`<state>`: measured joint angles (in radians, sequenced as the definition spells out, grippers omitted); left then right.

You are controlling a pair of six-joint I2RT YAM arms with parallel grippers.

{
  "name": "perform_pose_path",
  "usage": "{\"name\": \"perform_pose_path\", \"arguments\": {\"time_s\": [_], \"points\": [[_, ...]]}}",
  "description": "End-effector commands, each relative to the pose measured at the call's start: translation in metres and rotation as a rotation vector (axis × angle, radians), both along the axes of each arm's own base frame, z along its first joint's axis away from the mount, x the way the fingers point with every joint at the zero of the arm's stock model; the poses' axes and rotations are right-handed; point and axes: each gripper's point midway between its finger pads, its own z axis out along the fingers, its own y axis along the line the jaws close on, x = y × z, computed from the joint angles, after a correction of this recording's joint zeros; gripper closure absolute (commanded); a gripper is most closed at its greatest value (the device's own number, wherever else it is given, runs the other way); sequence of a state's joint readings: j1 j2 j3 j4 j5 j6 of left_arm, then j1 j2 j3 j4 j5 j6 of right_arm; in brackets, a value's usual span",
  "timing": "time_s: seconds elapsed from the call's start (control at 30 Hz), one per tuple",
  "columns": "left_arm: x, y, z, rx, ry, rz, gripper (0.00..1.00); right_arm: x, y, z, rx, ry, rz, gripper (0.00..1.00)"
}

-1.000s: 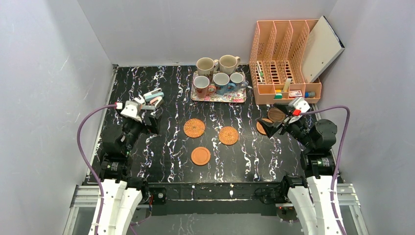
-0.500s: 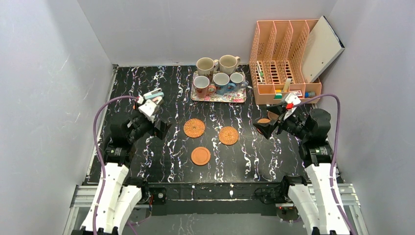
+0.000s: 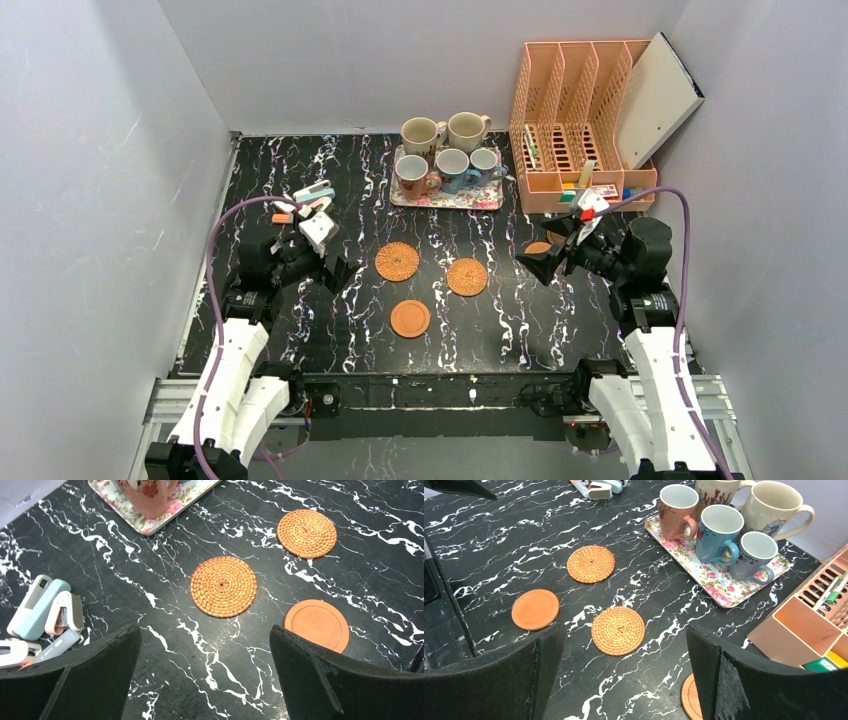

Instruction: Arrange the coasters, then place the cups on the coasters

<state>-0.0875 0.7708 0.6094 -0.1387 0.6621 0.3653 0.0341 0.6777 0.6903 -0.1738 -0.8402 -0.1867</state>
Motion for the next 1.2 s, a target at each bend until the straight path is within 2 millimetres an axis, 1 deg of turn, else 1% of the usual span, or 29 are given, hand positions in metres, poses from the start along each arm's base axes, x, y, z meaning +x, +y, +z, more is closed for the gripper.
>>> {"name": "perform_pose_path", "arguments": {"time_s": [0.0,0.2,0.5,0.67,0.77,0.83,0.9,1.03,1.1,1.17], "points": [[-0.01,-0.007,0.005,0.0,-0.05,-0.07,0.02,0.001,-0.002,0.014,-0.008,-0.082,-0.016,0.02],[-0.007,-0.006,-0.008,0.015,-0.015,-0.072,0.02,0.004,-0.004,0.011,-0.01,-0.082,-0.027,0.02],[0.003,0.0,-0.012,0.032,-0.004,-0.022,0.02,0.006,-0.006,0.01,-0.016,-0.112,-0.045,0.02],[0.024,0.012,-0.017,0.044,0.032,0.088,0.02,0.006,-0.006,0.008,-0.021,-0.12,-0.046,0.02],[0.037,0.016,-0.027,0.074,0.083,0.146,0.02,0.007,-0.008,0.007,-0.023,-0.126,-0.052,0.02],[0.042,0.014,-0.032,0.104,0.097,0.161,0.02,0.01,-0.009,0.004,-0.026,-0.116,-0.059,0.02],[0.046,0.008,-0.03,0.144,0.083,0.167,0.02,0.012,-0.008,-0.001,-0.027,-0.097,-0.056,0.02],[0.058,0.004,-0.018,0.229,0.004,0.177,0.02,0.017,-0.009,-0.01,-0.036,-0.069,-0.059,0.02],[0.064,-0.004,-0.01,0.258,-0.029,0.161,0.02,0.021,-0.01,-0.014,-0.037,-0.057,-0.067,0.02],[0.066,-0.016,-0.009,0.286,-0.043,0.13,0.02,0.025,-0.011,-0.018,-0.041,-0.044,-0.073,0.02]]}}
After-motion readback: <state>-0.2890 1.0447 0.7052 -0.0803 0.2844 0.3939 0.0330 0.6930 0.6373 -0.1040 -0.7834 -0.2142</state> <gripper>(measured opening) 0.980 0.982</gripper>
